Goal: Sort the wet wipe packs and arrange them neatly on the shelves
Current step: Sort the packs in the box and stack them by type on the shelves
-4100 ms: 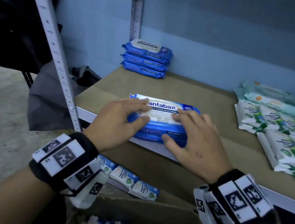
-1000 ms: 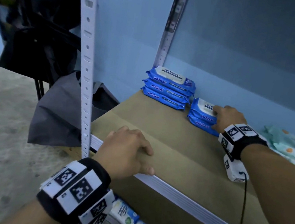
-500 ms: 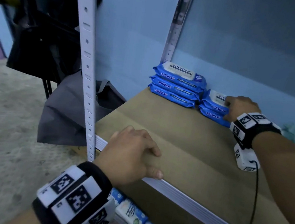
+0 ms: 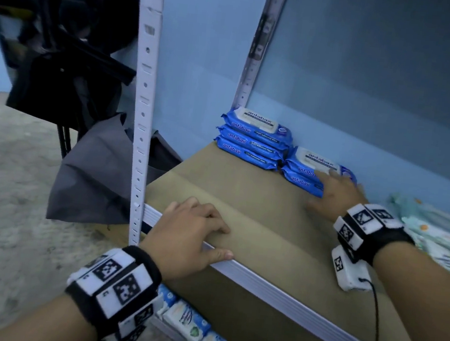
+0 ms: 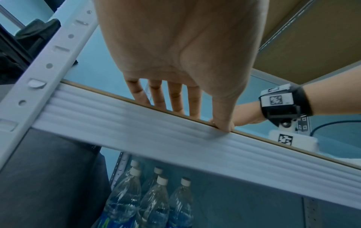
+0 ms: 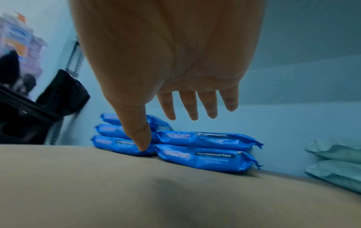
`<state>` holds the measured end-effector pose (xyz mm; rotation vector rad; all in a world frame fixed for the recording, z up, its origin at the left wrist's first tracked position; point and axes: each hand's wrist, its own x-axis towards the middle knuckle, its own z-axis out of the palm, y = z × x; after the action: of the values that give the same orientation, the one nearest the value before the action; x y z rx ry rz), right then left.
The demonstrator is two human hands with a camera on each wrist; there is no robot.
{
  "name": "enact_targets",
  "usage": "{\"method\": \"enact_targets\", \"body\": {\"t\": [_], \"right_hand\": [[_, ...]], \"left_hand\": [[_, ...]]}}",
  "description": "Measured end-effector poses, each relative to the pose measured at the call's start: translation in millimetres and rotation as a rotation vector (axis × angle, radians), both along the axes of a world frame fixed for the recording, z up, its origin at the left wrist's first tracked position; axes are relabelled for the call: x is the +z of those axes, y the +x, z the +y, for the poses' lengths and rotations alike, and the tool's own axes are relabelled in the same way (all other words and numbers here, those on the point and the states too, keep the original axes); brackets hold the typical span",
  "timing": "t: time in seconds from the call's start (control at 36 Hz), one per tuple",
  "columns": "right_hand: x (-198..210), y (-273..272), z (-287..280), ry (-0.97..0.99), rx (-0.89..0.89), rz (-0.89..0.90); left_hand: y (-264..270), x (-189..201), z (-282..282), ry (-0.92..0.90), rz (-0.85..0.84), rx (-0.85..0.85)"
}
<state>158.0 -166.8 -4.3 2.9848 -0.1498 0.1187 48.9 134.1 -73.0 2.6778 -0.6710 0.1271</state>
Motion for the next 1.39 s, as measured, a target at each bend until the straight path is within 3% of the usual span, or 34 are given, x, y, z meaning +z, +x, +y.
{"method": "enact_targets", "body": {"t": [0.17, 0.31, 0.44, 0.61, 0.69, 0.81, 1.0, 1.19, 1.39], "right_hand": [[15.5, -62.3, 26.0, 0.142, 0.126, 0.061], [23.9, -114.2, 39.7, 0.131, 0.236, 0.019], [21.4, -161.1, 55.6, 0.176, 0.333, 0.013], [-3.2, -213.9, 76.6, 0.221, 0.542, -0.001], [-29.1, -226.6, 85.0, 0.298, 0.601, 0.057], [-71.8, -224.0, 82.9, 0.225, 0.597, 0.261], [-146.0, -194.6, 67.5, 0.173, 0.467, 0.509], [-223.4, -151.7, 52.2, 0.161, 0.364, 0.736], [-297.9, -114.1, 39.2, 0.040, 0.380, 0.917]], "left_hand": [[-10.2, 4.5, -0.9, -0.026, -0.007, -0.003], [-26.1, 2.0, 9.6, -0.152, -0.091, -0.024], [-46.1, -1.5, 22.7, -0.165, -0.125, -0.030], [-60.6, -15.2, 37.2, -0.035, 0.018, -0.040], [-61.1, -32.0, 39.3, 0.057, 0.109, -0.035], [-57.1, -62.3, 35.4, 0.185, 0.240, -0.037], [-31.1, -125.8, 22.6, 0.333, 0.463, -0.019], [4.5, -177.4, 0.5, 0.564, 0.490, -0.115], [42.4, -222.0, -16.6, 0.606, 0.536, -0.146]]}}
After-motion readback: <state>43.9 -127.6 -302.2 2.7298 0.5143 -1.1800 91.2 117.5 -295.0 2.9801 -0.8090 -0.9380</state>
